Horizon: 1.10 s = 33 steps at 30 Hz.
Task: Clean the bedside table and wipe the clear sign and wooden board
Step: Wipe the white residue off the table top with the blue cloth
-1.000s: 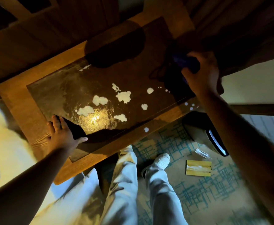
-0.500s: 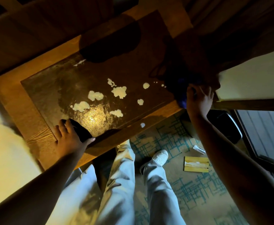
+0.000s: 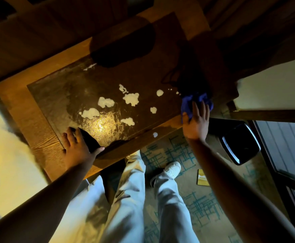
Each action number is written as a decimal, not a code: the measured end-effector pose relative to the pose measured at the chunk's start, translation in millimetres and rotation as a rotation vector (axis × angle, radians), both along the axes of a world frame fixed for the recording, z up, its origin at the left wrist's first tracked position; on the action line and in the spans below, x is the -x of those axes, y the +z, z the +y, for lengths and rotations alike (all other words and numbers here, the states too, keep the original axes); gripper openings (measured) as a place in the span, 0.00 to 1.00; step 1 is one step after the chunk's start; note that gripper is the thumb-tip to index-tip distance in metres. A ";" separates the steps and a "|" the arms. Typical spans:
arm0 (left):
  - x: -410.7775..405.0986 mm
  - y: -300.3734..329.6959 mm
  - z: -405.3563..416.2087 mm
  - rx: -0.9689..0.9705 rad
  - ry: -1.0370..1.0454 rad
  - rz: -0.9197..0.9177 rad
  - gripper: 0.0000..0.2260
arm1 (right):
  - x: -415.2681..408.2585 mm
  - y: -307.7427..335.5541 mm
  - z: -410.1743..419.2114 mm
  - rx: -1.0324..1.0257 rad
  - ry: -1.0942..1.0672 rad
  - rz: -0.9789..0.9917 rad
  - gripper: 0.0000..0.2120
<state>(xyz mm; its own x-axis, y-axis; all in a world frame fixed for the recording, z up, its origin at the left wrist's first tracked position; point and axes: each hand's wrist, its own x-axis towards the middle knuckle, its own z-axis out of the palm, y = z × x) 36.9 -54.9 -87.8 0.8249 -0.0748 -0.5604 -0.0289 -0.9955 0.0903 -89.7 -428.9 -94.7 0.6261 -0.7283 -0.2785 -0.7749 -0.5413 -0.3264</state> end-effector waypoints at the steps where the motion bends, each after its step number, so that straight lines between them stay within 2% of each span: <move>1: 1.1 -0.8 0.8 0.008 0.000 -0.009 0.55 | 0.3 0.3 10.3 -0.012 -0.014 -0.012 0.27; 6: 5.3 -3.2 4.2 0.039 0.005 -0.032 0.54 | -6.6 -0.8 62.6 -0.076 -0.071 -0.030 0.28; 9: 6.0 -5.3 4.6 0.045 0.012 -0.038 0.54 | -6.4 -2.7 65.6 -0.081 -0.076 -0.043 0.29; 15: 8.3 -17.0 10.0 0.054 0.007 -0.038 0.55 | -38.3 -9.8 14.9 0.012 -0.018 0.077 0.29; 19: 8.9 -22.3 12.6 0.027 -0.003 -0.028 0.56 | -92.5 -10.1 -27.4 -0.026 -0.005 0.079 0.29; 23: 8.4 -23.9 15.3 0.014 -0.022 -0.020 0.57 | -119.2 -7.6 -13.6 -0.025 0.181 0.090 0.27; 28: 8.9 -23.1 13.5 0.014 -0.012 -0.026 0.55 | -84.2 -7.4 49.0 -0.015 0.494 0.009 0.25; 33: 11.3 -20.7 13.4 0.021 -0.001 -0.034 0.54 | -16.3 -13.8 72.7 0.006 0.545 -0.031 0.25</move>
<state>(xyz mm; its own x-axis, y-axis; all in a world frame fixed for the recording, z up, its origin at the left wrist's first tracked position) 25.5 -41.5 -108.5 0.8431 -0.0874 -0.5307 -0.0335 -0.9933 0.1104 -73.4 -356.1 -108.5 0.9213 -0.2975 -0.2505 -0.3715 -0.8636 -0.3407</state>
